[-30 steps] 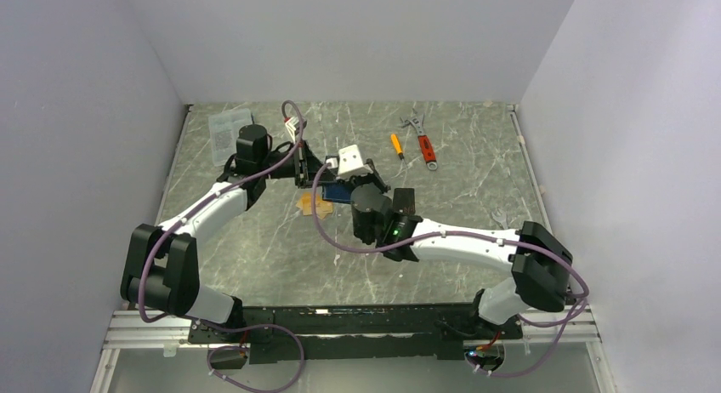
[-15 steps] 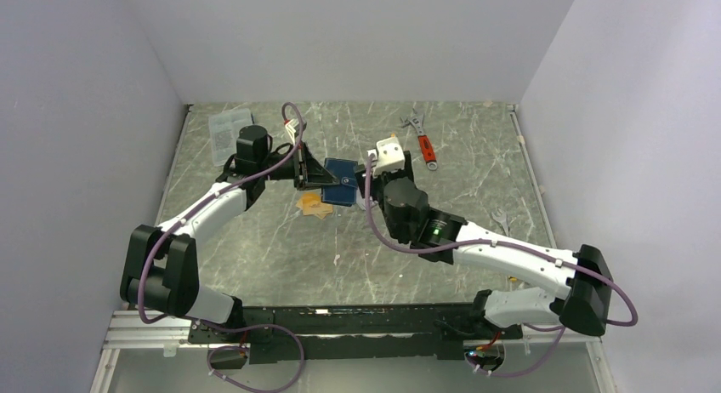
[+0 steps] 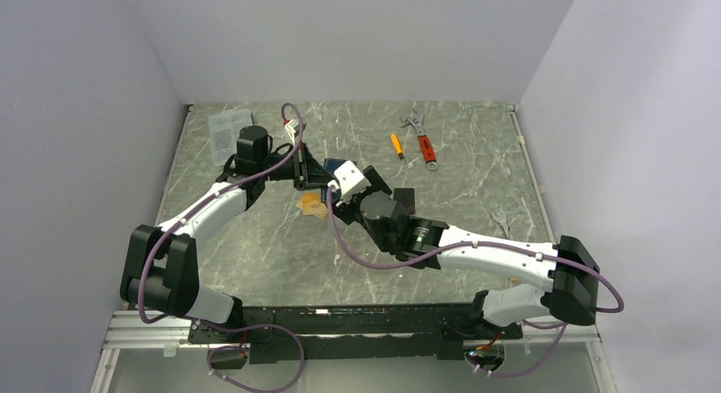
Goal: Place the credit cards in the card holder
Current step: Open the card holder at the center of the board.
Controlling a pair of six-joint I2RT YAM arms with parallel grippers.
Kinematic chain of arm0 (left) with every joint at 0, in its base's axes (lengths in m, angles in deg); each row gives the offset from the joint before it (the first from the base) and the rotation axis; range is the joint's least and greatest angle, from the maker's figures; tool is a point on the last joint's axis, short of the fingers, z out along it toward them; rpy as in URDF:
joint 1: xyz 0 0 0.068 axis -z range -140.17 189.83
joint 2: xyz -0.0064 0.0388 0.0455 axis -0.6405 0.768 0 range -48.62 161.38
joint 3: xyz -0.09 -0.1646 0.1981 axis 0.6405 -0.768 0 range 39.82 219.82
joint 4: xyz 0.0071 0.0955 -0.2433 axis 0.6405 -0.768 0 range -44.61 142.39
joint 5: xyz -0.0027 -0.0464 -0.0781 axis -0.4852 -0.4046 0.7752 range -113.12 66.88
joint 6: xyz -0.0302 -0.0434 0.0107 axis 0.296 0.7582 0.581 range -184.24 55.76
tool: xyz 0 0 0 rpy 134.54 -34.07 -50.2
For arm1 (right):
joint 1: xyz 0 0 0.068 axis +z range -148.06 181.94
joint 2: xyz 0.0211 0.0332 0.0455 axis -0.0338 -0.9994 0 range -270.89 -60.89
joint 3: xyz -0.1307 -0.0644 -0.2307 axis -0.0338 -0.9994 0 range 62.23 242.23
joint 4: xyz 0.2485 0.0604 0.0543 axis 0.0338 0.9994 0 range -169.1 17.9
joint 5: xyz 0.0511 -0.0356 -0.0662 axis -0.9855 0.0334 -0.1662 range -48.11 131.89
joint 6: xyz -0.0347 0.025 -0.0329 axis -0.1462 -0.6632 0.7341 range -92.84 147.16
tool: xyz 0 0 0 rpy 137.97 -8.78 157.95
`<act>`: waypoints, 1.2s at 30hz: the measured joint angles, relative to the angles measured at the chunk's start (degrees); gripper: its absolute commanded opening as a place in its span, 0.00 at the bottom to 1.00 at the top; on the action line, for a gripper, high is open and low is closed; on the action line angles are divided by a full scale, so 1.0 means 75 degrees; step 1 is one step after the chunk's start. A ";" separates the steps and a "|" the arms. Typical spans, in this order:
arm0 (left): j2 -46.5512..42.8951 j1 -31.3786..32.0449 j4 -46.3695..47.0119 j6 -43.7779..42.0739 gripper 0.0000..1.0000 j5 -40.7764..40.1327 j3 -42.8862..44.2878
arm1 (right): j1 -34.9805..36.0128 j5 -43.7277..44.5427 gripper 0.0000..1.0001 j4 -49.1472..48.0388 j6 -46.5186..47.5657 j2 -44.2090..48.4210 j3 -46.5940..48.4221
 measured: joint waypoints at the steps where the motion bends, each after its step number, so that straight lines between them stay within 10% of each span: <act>1: 0.0000 0.0000 -0.0032 -0.0020 0.00 -0.0023 0.0000 | 0.0023 -0.0017 0.73 0.0000 0.0067 -0.0050 0.0012; 19: 0.0000 -0.0052 -0.0006 -0.0012 0.00 -0.0498 0.0000 | 0.0184 0.1046 0.00 -0.0950 0.1515 -0.1326 0.0379; 36: -0.0006 -0.0050 0.0283 0.0047 0.00 -0.0455 0.0000 | -0.0149 0.2334 0.00 -0.2582 0.1265 -0.1751 0.0323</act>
